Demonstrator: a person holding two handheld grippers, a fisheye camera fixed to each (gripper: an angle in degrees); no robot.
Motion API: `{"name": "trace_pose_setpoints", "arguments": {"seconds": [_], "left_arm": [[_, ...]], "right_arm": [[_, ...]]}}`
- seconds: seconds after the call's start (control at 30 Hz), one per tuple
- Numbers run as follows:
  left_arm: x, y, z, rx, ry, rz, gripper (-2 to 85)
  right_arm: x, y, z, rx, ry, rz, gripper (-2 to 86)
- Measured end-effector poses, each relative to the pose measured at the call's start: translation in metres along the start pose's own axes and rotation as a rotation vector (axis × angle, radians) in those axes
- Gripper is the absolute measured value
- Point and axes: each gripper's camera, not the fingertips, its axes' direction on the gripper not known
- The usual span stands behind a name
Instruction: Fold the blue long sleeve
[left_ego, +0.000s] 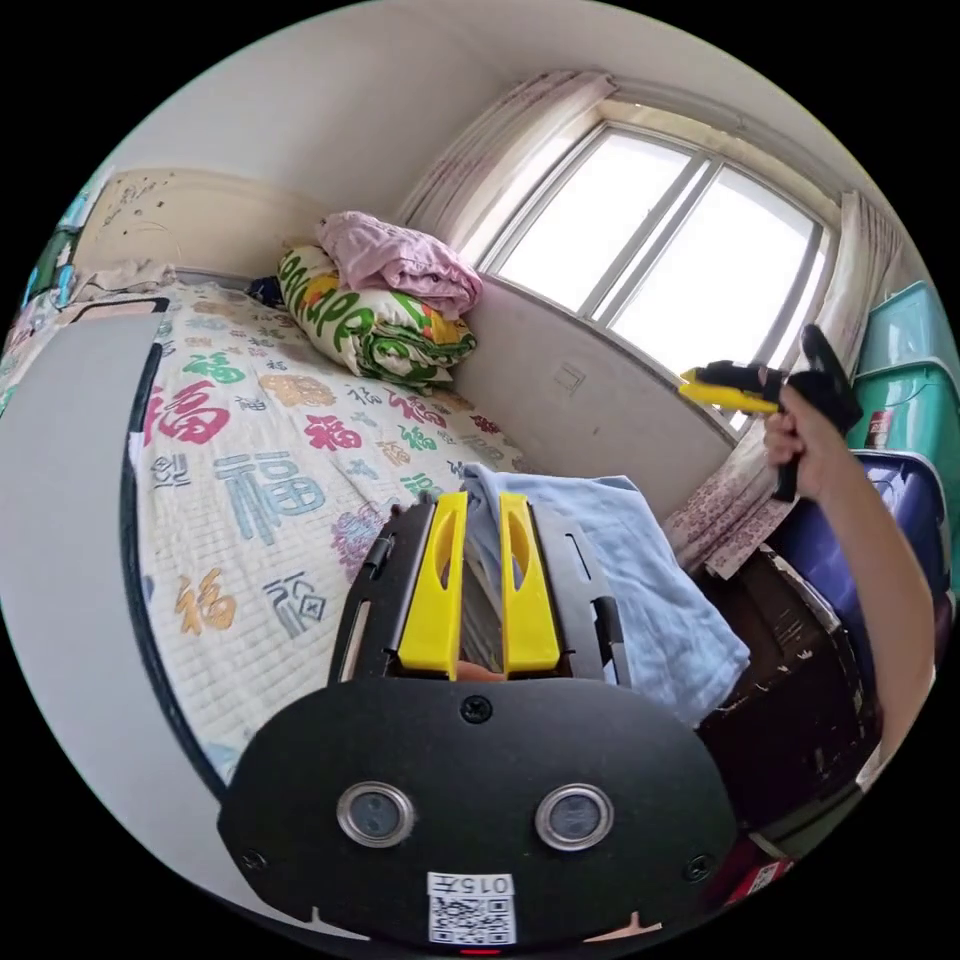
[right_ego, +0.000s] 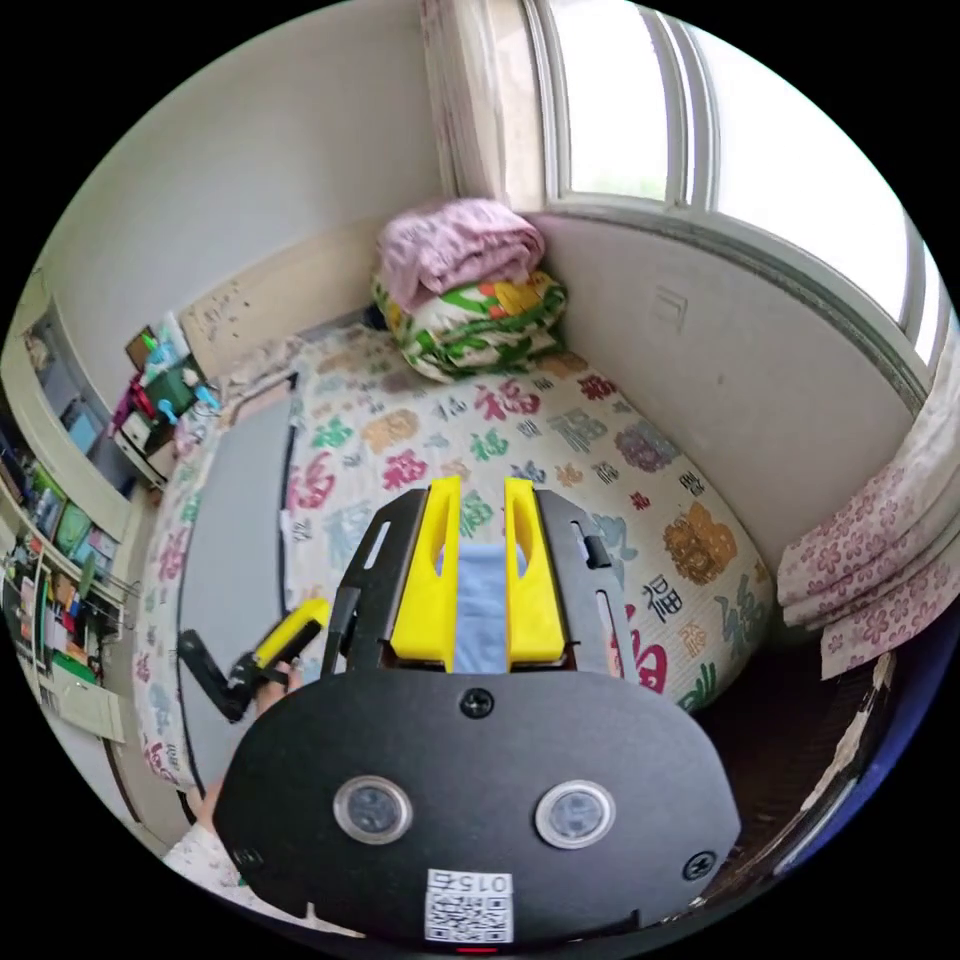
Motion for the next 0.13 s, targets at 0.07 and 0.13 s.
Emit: {"name": "trace_pose_setpoints", "arguments": {"seconds": [0.07,0.13], "left_arm": [[0.002,0.023,-0.058,0.018,0.007,-0.016,5.5],[0.009,0.039,-0.103,0.028,0.002,0.012,4.9]], "right_arm": [[-0.041,0.018,-0.049,0.071,-0.013,-0.05,6.5],[-0.067,0.038,-0.082,0.127,-0.014,-0.074,5.7]]}}
